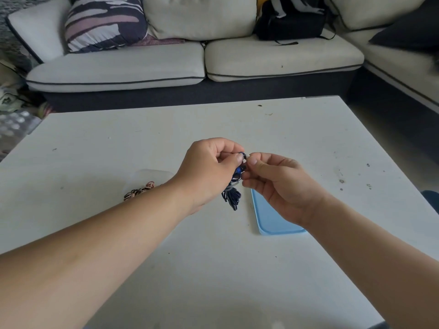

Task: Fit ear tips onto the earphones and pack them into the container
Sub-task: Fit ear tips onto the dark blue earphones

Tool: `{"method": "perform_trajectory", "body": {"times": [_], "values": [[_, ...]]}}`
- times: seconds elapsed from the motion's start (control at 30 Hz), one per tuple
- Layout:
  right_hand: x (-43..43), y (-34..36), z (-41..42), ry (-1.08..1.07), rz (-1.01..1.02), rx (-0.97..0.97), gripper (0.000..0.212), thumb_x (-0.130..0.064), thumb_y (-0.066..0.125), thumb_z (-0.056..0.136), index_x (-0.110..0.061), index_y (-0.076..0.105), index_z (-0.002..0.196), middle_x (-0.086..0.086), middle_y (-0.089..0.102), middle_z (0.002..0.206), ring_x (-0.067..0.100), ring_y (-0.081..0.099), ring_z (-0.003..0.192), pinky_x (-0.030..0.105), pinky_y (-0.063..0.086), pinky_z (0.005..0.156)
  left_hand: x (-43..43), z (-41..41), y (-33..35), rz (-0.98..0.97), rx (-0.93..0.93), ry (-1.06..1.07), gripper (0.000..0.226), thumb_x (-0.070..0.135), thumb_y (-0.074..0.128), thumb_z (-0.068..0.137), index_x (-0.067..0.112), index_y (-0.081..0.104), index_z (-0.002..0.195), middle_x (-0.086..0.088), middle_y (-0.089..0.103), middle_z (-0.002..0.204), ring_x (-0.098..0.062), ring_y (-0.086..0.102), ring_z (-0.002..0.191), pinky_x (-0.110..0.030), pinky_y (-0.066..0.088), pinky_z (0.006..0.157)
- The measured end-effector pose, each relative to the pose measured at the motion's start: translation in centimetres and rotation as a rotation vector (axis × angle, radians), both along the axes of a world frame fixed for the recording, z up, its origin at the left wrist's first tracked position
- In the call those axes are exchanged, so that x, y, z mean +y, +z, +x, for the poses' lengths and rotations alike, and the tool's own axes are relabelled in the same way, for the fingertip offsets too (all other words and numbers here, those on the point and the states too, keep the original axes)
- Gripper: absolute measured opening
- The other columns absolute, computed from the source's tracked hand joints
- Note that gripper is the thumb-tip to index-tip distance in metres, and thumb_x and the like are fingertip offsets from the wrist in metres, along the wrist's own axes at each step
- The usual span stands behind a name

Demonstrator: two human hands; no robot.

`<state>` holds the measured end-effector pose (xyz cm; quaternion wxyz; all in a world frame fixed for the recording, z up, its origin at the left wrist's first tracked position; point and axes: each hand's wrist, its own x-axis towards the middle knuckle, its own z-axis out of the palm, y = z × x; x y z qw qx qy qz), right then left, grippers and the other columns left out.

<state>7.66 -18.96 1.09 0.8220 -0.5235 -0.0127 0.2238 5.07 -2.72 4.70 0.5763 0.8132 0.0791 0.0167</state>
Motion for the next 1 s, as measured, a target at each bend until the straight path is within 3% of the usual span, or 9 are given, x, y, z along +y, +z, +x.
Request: {"method": "perform_trajectory", "body": {"times": [0.27,0.6,1.0], "values": [[0.53,-0.17,-0.23,-0.088,0.024,-0.048,0.012,-0.003,0.064,0.097,0.007,0.068,0.101,0.014,0.069,0.083,0.022,0.066,0.076,0.027,0.058,0.072,-0.63,-0.07,0.40,0.001,-0.031,0.052,0.012,0.016,0.068,0.097,0.025,0.075,0.094,0.009,0.075,0.077,0.003,0.069,0.066,-0.010,0.050,0.057],[0.33,-0.13,-0.27,-0.136,0.013,-0.068,0.012,-0.002,0.064,0.096,0.008,0.068,0.102,0.016,0.070,0.084,0.022,0.068,0.074,0.027,0.058,0.072,-0.71,-0.24,0.51,-0.069,-0.035,0.041,0.011,0.011,0.075,0.092,0.023,0.075,0.093,0.004,0.077,0.079,-0.004,0.073,0.071,-0.014,0.055,0.064],[0.17,0.04,-0.24,-0.160,-0.054,-0.118,0.006,-0.001,0.066,0.095,0.003,0.069,0.098,0.017,0.070,0.085,0.023,0.068,0.073,0.030,0.059,0.075,-0.80,-0.25,0.59,-0.114,-0.022,0.052,0.010,0.010,0.075,0.092,0.019,0.075,0.095,0.001,0.078,0.080,-0.005,0.073,0.069,-0.013,0.053,0.062]]}}
